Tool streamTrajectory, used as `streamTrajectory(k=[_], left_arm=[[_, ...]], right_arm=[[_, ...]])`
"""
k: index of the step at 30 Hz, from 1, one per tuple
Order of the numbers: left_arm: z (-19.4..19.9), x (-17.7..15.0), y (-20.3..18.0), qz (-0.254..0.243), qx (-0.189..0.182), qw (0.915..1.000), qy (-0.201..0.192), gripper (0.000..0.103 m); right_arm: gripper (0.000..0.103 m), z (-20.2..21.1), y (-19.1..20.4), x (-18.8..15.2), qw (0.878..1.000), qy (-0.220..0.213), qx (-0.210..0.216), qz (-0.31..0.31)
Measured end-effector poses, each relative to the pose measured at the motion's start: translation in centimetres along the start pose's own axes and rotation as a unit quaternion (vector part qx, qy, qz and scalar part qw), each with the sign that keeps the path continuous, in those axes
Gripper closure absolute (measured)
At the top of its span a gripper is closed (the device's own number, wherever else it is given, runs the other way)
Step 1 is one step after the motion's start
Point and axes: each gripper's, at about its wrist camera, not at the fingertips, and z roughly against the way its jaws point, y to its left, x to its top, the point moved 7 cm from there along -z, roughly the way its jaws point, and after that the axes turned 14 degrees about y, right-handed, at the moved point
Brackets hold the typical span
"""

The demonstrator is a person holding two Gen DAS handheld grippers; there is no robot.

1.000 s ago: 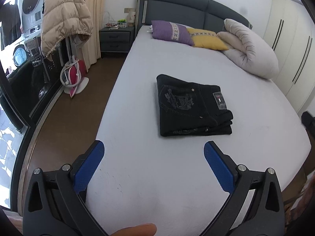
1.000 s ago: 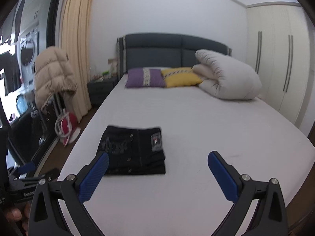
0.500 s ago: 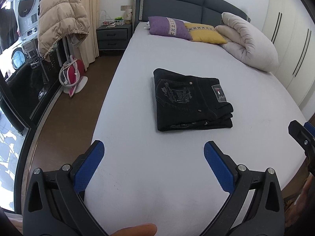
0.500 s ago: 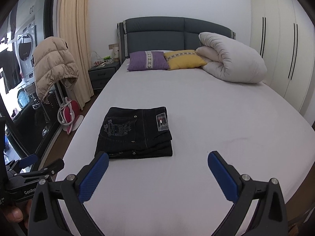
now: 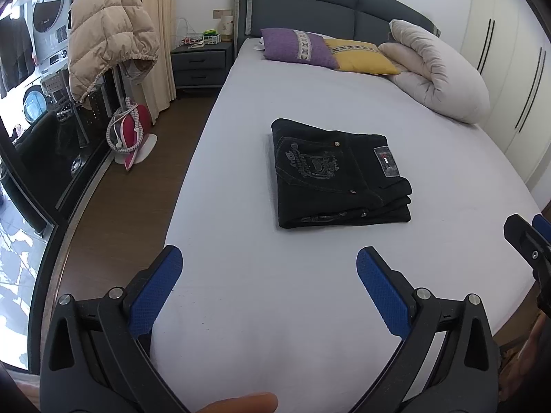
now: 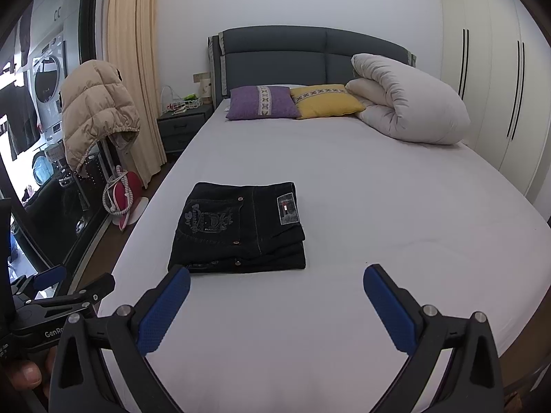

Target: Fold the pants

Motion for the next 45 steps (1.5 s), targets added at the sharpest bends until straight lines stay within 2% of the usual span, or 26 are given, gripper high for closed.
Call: streamTrajectory(k=[45], left_arm=[[-0.32,-0.08,0.15,-0.012,0.016,0.9998,0.002,0.0]], right_arm=[[0.0,-0.08,0.27,-0.65,1.0,0.005,0.002,0.003]])
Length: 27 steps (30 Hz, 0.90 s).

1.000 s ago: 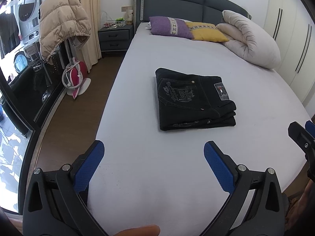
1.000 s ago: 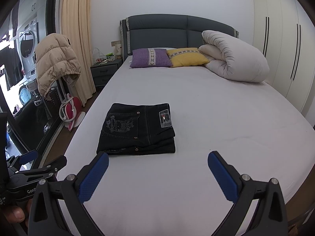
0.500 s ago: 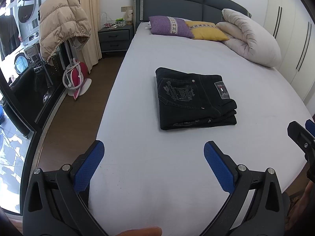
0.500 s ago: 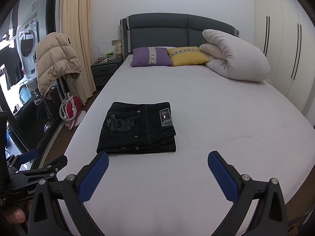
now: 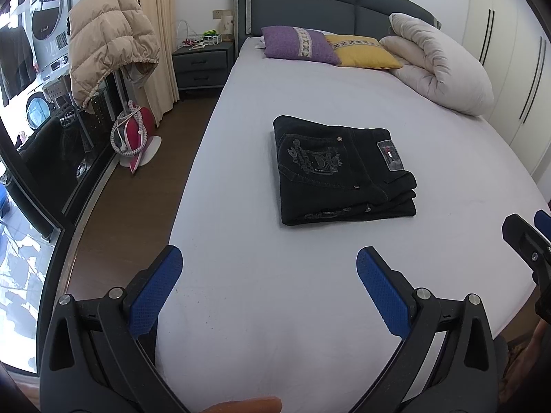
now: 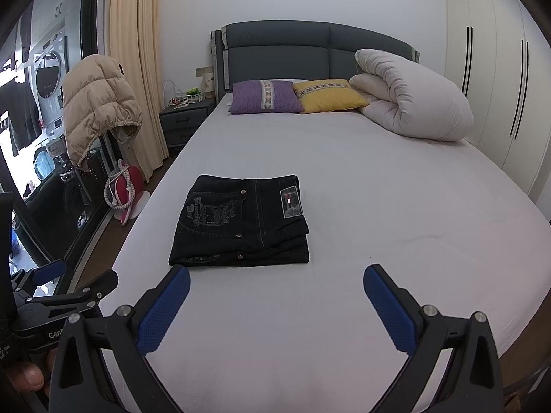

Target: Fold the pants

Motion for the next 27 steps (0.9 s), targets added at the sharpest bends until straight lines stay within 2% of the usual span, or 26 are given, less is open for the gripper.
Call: streamTrajectory(k=[27], left_arm=[[-0.3,-0.1,0.3,-0.003,0.003,1.0,0.003,0.0]], right_arm=[[0.0,-0.1,0.0,-0.9,1.0,0.004,0.002,0.002]])
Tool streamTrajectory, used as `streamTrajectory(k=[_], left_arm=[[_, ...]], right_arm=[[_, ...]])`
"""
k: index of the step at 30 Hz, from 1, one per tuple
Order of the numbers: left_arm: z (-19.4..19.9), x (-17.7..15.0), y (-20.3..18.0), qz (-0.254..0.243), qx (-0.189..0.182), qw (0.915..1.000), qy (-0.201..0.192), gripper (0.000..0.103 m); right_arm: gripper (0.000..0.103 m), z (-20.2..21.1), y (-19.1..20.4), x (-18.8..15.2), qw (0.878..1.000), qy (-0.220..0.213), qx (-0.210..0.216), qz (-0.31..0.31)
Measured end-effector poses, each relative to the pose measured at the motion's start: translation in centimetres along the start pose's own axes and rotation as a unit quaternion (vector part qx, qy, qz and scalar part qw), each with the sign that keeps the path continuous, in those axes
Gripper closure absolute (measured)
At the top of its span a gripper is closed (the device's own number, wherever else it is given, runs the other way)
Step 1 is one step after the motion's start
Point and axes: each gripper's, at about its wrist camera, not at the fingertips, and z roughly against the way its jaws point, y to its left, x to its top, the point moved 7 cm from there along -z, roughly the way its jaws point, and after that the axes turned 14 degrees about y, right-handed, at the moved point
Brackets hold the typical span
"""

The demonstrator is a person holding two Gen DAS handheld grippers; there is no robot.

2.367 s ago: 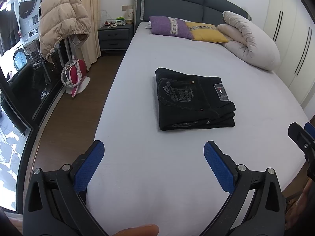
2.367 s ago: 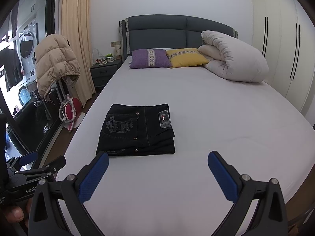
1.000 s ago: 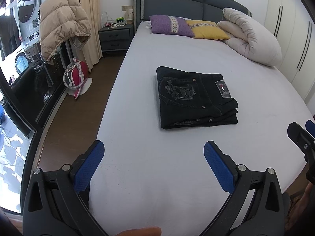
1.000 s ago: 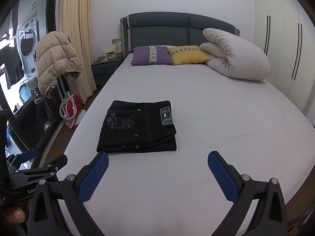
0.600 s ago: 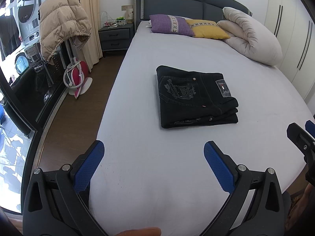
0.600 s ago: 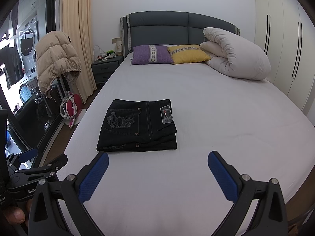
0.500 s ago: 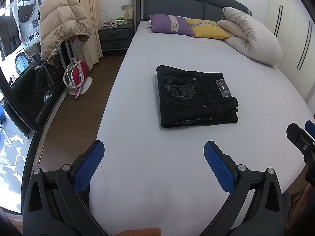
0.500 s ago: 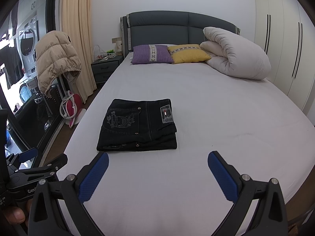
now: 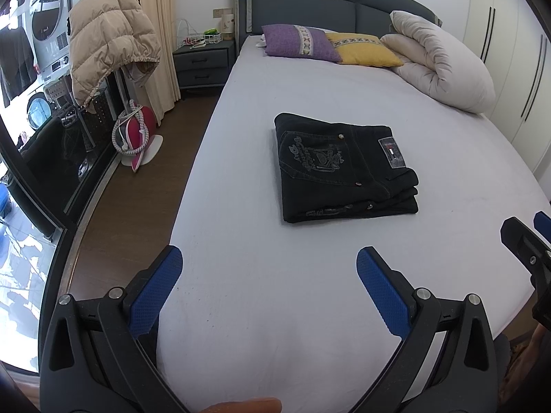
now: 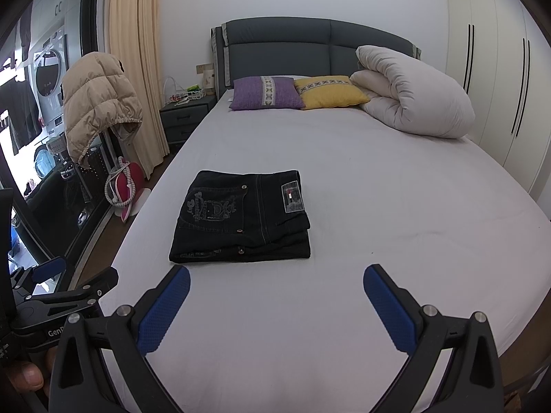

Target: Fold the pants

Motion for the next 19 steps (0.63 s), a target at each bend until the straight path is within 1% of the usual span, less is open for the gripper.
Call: streamTrajectory(k=[9,15,19], left_arm=[[-0.2,-0.1,0.1,-0.002,-0.002,1.0,0.002,0.0],[-0.5,0.0,0.2,-0.004,-0.004,1.0,0.003,0.0],[-0.6,0.0,0.2,-0.007,-0.005,1.0,0.002,0.0]], right_arm=[[0.0,-0.1,-0.2,0.4,1.0,0.001,0.0,0.001],[0.0,-0.6,-0.4,-0.7,1.0,0.005,0.002,0.001],[0.0,-0.6,-0.5,-0.5,1.0,0.005,0.002,0.001]])
